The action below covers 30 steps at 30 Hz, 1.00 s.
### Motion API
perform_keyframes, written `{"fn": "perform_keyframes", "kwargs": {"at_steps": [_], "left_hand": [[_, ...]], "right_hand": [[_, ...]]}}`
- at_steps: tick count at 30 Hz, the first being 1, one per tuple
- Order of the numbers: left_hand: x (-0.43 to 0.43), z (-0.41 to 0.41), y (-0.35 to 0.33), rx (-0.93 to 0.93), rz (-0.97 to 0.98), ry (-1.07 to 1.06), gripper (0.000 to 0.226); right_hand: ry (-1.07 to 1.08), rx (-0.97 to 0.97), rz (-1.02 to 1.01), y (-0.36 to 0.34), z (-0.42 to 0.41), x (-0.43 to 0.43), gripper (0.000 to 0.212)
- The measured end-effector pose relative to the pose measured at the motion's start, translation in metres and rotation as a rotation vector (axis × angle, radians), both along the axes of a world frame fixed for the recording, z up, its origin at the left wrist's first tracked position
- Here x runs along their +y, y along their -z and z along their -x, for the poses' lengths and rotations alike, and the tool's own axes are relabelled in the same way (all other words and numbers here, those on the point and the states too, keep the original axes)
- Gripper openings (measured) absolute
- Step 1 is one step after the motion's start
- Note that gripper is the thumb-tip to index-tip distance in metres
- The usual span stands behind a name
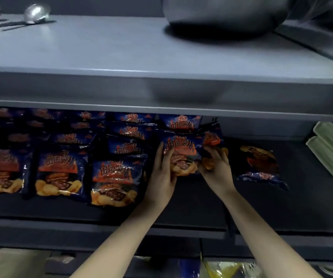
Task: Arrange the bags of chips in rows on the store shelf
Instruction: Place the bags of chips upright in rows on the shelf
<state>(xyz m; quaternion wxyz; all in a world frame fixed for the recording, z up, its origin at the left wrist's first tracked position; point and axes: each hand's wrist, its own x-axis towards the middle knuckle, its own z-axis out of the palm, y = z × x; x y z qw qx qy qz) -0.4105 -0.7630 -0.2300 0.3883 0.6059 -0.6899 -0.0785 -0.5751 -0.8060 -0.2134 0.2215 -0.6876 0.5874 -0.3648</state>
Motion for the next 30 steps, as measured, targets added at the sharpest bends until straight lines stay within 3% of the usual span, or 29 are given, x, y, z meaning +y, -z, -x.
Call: {"fn": "perform_keyframes", "kwargs": {"at_steps": [12,20,30], "left_hand": [[-0.004,0.007,0.003,-0.007,-0.045,-0.045,0.077],[-0.014,0.009,0.014,-0.023,-0.090,-0.103,0.092],[-0.015,0.017,0.013,0.055,-0.109,-0.149,0.085]], "right_hand": [[0.031,0.080,-0.004,0.009,-0.002,-0.004,0.047],[0.034,0.237,-0.174,0.009,-0.002,-0.014,0.058],[0.116,0.283,-0.161,0.016,-0.011,-0.013,0.057]]}}
